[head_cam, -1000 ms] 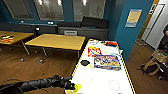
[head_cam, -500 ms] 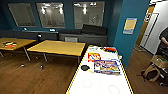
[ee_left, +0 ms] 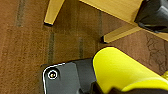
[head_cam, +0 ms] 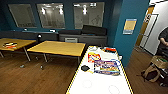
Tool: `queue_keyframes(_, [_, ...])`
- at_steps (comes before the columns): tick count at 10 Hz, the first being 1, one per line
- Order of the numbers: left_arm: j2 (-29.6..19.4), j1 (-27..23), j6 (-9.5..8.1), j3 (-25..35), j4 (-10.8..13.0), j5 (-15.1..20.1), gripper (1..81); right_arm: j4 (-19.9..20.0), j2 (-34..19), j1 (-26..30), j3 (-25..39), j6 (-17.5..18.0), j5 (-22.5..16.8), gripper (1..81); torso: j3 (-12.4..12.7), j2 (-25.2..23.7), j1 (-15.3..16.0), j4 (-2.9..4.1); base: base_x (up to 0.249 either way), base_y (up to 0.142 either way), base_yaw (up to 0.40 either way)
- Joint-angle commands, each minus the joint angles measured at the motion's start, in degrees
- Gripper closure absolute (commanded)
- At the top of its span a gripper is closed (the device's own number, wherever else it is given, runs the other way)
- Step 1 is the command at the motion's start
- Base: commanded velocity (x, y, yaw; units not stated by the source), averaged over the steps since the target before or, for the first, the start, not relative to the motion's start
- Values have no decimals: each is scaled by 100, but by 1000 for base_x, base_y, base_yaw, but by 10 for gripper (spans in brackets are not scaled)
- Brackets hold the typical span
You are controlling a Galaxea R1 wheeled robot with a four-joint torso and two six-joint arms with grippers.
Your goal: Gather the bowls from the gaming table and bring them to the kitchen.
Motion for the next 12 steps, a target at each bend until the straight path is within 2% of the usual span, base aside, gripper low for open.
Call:
queue_keyframes(1, [531,697,41,-1171,918,-1205,811,-333,213,8,-455,-33,-326,811,0,0,0,0,0,0,0])
queue_keyframes(3, [849,1189,41,-1735,1007,-1646,811,-466,645,-246,-1029,-33,-335,811,2,-2,0,0,0,0,0])
queue_keyframes(6, [1419,1682,32,-2910,1130,-2295,811,-528,1171,-528,-1652,-33,-318,811,6,-6,-5,0,0,0,0])
queue_keyframes(8, [1710,1858,41,-3387,1138,-2420,811,-528,1331,-634,-1820,-33,-282,811,9,-9,-9,0,0,0,0])
queue_keyframes(10, [1956,1973,41,-3712,1226,-2420,811,-703,1349,-766,-1837,-33,86,811,11,-11,-10,0,0,0,0])
queue_keyframes(12, [2115,2078,41,-4020,1218,-2499,811,-730,1393,-801,-1881,-33,104,811,13,-13,-10,0,0,0,0])
